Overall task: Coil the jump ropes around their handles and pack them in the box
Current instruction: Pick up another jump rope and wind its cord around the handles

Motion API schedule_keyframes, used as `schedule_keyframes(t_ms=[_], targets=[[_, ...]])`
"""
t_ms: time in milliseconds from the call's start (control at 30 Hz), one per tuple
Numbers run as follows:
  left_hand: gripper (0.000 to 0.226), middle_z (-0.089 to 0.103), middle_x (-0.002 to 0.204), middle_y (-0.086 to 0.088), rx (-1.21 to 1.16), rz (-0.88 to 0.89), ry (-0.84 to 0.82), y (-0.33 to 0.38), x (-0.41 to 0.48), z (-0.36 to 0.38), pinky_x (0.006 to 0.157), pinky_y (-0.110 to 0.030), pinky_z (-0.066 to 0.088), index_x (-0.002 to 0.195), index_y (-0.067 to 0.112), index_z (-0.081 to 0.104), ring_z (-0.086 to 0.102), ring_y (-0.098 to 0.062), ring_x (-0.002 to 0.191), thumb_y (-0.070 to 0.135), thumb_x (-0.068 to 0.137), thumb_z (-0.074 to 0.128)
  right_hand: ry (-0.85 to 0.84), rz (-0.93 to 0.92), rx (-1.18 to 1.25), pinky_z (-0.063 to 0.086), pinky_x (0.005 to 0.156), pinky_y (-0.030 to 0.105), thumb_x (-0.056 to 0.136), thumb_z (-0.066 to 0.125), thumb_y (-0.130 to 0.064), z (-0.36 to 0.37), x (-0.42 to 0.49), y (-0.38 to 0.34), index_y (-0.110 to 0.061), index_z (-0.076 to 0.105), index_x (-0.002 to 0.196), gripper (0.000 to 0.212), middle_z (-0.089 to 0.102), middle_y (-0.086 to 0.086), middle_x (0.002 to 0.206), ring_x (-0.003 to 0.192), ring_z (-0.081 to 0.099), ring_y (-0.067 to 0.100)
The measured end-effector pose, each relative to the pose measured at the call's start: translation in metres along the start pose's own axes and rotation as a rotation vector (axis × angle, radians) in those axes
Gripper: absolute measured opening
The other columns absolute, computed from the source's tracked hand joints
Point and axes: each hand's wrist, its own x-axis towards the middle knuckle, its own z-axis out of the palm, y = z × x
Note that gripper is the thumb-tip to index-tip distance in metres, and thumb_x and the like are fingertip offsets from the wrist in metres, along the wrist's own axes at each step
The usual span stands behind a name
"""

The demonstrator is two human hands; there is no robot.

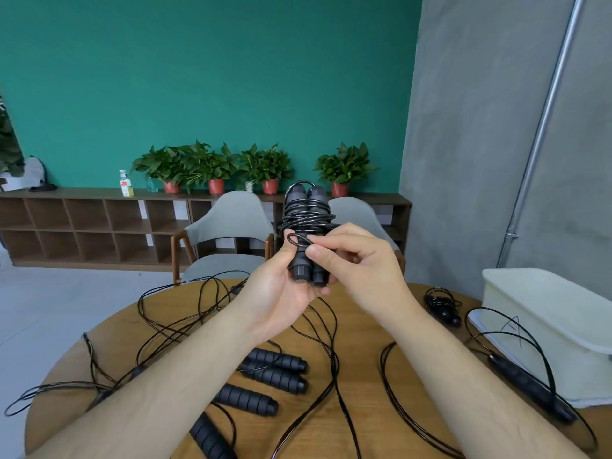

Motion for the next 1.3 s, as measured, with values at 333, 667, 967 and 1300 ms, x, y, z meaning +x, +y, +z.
schedule_keyframes(t_ms=[333, 667, 967, 1300], targets=[[0.063, 0.055, 0.144, -0.022, -0.070, -0.021, 0.085, 0.001, 0.005, -0.011, 0.124, -0.057, 0.017, 0.144, 0.009, 0.051, 0.044, -0.039, 0.141, 0.053, 0.107, 0.027, 0.133, -0.033, -0.167, 0.044, 0.063, 0.022, 0.087, 0.075, -0.008, 0.009, -0.007, 0.001, -0.011, 0.070, 0.070, 0.017, 0.061, -0.001, 0.071, 0.067, 0.052, 0.009], [0.056, 0.063, 0.136, -0.018, 0.140, 0.026, 0.171, -0.009, 0.007, -0.016, 0.115, -0.066, 0.025, 0.139, 0.013, 0.053, 0.043, -0.050, 0.137, 0.050, 0.107, 0.027, 0.251, 0.163, -0.175, 0.051, 0.061, 0.025, 0.088, 0.071, -0.019, 0.026, -0.014, 0.000, -0.018, 0.069, 0.071, 0.017, 0.067, -0.002, 0.069, 0.067, 0.062, 0.015], [0.054, 0.064, 0.133, -0.021, 0.269, 0.060, 0.147, -0.019, -0.002, -0.016, 0.107, -0.057, 0.039, 0.141, 0.012, 0.050, 0.055, -0.039, 0.128, 0.047, 0.109, 0.024, 0.261, 0.186, -0.093, 0.057, 0.058, 0.029, 0.093, 0.068, -0.021, 0.033, -0.026, 0.001, -0.020, 0.067, 0.082, 0.011, 0.067, -0.004, 0.072, 0.066, 0.063, 0.007], [0.044, 0.071, 0.125, -0.009, 0.201, 0.068, 0.128, -0.021, -0.007, -0.005, 0.104, -0.046, 0.049, 0.132, 0.016, 0.055, 0.067, -0.023, 0.118, 0.041, 0.110, 0.026, 0.274, 0.190, -0.140, 0.060, 0.065, 0.048, 0.086, 0.066, -0.037, 0.033, -0.028, 0.009, -0.030, 0.065, 0.080, 0.009, 0.068, -0.004, 0.074, 0.073, 0.068, 0.019]])
